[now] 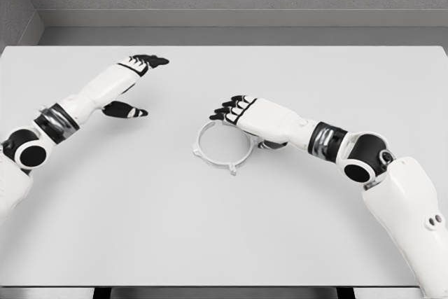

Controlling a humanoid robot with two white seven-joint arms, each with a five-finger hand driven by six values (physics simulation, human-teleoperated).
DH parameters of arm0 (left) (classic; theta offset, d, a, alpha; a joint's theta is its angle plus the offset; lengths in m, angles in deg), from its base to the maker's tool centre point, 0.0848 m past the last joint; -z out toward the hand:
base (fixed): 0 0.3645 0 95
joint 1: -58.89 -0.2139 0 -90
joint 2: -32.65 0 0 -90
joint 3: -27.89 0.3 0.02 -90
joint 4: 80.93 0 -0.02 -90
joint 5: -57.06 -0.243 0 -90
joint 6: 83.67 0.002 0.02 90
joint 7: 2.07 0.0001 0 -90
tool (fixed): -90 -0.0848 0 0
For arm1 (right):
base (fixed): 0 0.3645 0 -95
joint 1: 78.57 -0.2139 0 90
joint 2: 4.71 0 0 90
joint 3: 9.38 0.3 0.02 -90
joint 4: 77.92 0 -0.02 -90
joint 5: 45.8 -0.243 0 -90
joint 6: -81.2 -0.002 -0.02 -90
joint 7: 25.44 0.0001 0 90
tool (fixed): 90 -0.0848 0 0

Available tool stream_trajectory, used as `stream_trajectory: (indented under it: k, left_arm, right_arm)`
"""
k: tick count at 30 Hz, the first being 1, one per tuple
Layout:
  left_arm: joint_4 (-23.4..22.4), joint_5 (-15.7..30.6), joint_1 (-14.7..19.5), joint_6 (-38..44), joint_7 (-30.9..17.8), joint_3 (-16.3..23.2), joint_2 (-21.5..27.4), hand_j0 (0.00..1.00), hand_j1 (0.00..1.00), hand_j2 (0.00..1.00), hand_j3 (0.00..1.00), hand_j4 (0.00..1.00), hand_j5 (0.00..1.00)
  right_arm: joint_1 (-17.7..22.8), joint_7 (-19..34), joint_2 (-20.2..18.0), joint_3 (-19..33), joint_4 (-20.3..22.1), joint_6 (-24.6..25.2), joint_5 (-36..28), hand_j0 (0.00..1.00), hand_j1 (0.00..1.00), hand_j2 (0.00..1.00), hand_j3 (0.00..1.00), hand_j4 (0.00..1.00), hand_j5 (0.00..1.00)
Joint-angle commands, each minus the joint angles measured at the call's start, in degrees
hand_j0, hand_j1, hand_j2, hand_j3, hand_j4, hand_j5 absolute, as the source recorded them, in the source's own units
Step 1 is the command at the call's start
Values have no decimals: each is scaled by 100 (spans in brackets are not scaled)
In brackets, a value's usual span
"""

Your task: Assemble PVC drainage pipe clamps

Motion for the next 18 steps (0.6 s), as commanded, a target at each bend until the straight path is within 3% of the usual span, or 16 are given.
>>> stream_trajectory:
  k: [1,18]
  left_arm:
    - [2,35,-9,1,3,70,1,100,100,100,100,100,100]
    - [-33,96,9,1,3,0,63,100,100,100,100,100,100]
  right_arm:
    - [0,-2,17,-76,-84,24,-26,100,100,100,100,100,100]
    - [-123,-20,79,-226,-207,182,-9,100,100,100,100,100,100]
